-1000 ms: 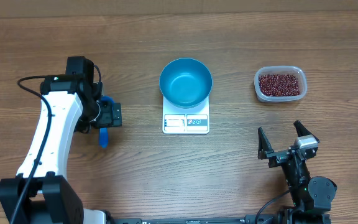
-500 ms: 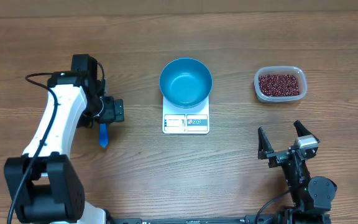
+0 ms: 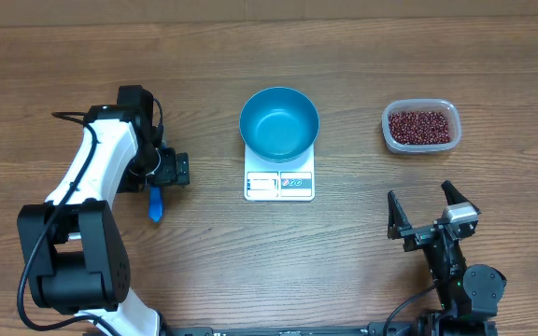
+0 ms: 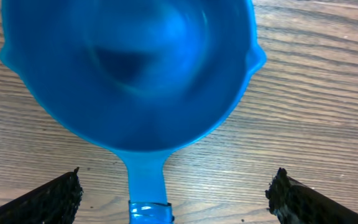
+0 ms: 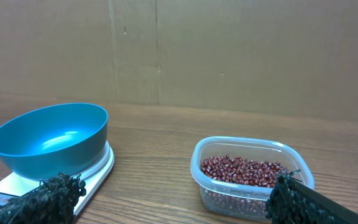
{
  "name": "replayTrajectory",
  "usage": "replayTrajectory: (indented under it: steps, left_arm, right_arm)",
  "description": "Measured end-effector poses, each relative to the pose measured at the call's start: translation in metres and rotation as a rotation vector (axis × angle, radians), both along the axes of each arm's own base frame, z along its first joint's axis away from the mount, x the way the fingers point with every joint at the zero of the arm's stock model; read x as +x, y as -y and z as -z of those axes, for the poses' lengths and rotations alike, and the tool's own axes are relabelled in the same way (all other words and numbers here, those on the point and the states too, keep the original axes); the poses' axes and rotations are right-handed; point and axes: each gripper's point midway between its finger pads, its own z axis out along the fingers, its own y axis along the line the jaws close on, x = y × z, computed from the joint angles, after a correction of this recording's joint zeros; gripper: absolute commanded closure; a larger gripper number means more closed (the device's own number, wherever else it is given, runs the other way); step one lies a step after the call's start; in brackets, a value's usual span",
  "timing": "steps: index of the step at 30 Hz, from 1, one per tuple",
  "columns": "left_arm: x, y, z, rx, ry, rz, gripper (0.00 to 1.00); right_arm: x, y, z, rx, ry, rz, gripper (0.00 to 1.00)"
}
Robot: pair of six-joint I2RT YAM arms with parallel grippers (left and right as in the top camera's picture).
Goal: Scoop item into bowl and weigh 150g on scale
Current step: 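Close the left gripper on the blue scoop handle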
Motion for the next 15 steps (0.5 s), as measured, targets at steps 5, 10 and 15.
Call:
replayTrajectory:
  steps: [5,10,15]
  left_arm:
    - [0.0027,-0.0050,0.0000,0.028,0.011,0.000,0.00]
    - [0.0061,-0.0067,0.0000,0.039,0.024,0.000,0.01]
    - [0.0061,-0.0073,0.0000,0.042,0.024,0.001,0.01]
  right_arm:
    - [0.0000,0.0001,0.0002,0.000,-0.001,0.000,0.00]
    - [0.0000,0.0000,0.0003,0.000,-0.001,0.000,0.00]
    - [0.0000,0.0000,0.0002,0.000,-0.001,0.000,0.00]
